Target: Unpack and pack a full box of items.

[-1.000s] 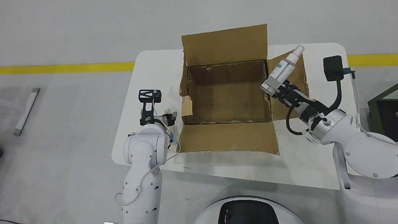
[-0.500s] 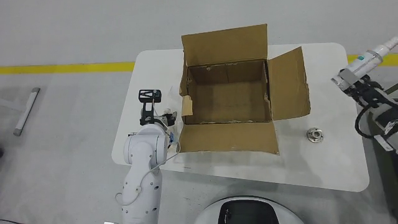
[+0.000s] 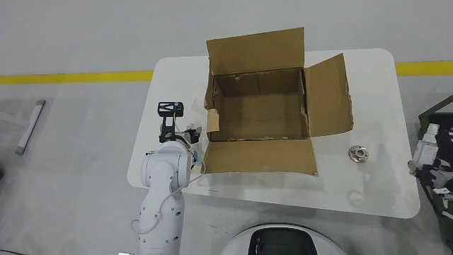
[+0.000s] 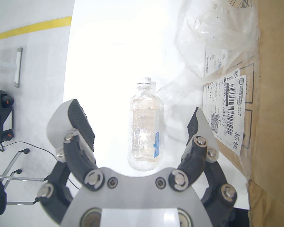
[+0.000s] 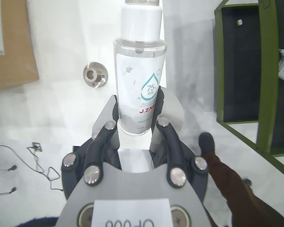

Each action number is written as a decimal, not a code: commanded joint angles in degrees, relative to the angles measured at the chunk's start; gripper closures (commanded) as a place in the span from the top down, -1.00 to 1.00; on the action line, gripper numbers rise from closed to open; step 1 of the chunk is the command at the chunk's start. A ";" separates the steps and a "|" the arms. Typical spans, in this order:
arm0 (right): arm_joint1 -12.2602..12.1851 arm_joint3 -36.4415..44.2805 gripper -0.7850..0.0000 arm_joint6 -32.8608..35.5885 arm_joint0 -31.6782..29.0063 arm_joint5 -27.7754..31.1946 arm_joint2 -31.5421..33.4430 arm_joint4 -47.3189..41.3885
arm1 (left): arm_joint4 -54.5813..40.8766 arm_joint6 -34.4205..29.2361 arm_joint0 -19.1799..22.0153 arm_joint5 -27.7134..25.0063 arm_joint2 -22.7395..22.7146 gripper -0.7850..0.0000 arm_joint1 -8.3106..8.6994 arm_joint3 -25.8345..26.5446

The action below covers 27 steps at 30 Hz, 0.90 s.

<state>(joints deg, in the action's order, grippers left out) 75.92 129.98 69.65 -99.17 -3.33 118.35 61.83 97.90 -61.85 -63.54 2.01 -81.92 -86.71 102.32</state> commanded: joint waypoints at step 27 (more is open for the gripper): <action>-1.48 -12.19 0.67 2.84 6.63 3.14 -12.60 12.50 | 0.00 0.00 0.00 0.00 0.00 1.00 0.00 0.00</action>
<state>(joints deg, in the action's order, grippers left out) 74.44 117.79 72.53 -92.63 -0.02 105.64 75.11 97.90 -61.85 -63.54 2.01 -81.92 -86.71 102.32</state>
